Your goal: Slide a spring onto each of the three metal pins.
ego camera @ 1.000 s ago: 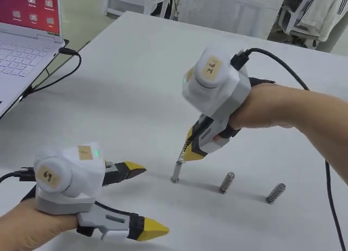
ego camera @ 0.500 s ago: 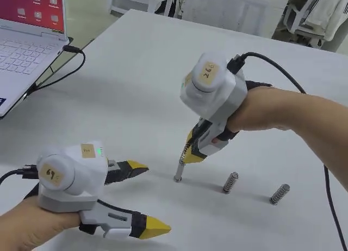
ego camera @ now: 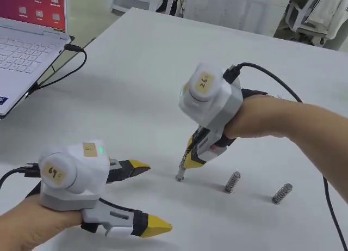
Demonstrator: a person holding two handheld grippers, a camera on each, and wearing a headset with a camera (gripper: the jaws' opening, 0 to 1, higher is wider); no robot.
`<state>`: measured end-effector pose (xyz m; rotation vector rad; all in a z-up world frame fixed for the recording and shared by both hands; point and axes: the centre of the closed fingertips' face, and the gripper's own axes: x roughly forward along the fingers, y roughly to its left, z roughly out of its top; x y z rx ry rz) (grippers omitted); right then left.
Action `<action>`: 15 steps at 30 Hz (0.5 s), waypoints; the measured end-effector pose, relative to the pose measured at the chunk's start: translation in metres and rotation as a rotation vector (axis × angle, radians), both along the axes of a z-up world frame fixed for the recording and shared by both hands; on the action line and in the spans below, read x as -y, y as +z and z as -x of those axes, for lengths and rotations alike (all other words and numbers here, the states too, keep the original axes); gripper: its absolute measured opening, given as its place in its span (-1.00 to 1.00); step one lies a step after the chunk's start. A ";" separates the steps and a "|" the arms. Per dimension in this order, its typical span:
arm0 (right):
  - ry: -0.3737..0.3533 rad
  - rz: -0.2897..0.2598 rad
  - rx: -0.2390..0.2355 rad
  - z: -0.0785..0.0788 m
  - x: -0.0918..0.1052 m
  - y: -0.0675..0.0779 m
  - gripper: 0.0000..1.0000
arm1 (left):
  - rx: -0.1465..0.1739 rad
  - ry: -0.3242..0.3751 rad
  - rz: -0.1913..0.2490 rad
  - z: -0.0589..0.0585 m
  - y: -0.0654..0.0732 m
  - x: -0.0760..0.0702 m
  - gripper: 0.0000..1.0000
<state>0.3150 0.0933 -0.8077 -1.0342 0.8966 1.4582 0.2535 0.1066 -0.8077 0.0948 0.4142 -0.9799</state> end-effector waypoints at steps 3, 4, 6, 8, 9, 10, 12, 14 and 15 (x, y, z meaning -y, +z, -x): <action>-0.002 0.004 0.000 0.000 0.000 -0.003 -0.83 | 0.001 0.000 0.002 0.000 0.000 0.000 0.40; -0.004 0.003 0.001 0.000 0.000 -0.004 -0.83 | 0.000 0.000 0.001 0.000 0.000 0.000 0.40; -0.006 0.009 0.000 0.000 0.001 -0.007 -0.83 | 0.000 0.000 0.002 0.000 0.000 0.001 0.40; -0.005 0.015 0.001 0.001 0.001 -0.010 -0.83 | -0.001 0.000 0.001 0.000 0.000 0.000 0.40; -0.005 0.014 0.001 0.000 0.001 -0.011 -0.83 | -0.001 0.001 0.001 -0.001 0.000 0.000 0.40; -0.010 0.017 -0.001 0.001 0.002 -0.013 -0.83 | -0.001 0.002 0.002 -0.001 0.000 0.000 0.40; -0.012 0.019 -0.003 0.001 0.003 -0.015 -0.83 | -0.002 0.002 0.001 -0.001 0.000 0.000 0.39; -0.015 0.022 -0.003 0.001 0.003 -0.018 -0.83 | -0.002 0.001 0.000 0.000 0.000 0.000 0.39; -0.018 0.022 -0.005 0.000 0.003 -0.018 -0.83 | -0.003 0.001 -0.001 0.000 -0.001 0.000 0.39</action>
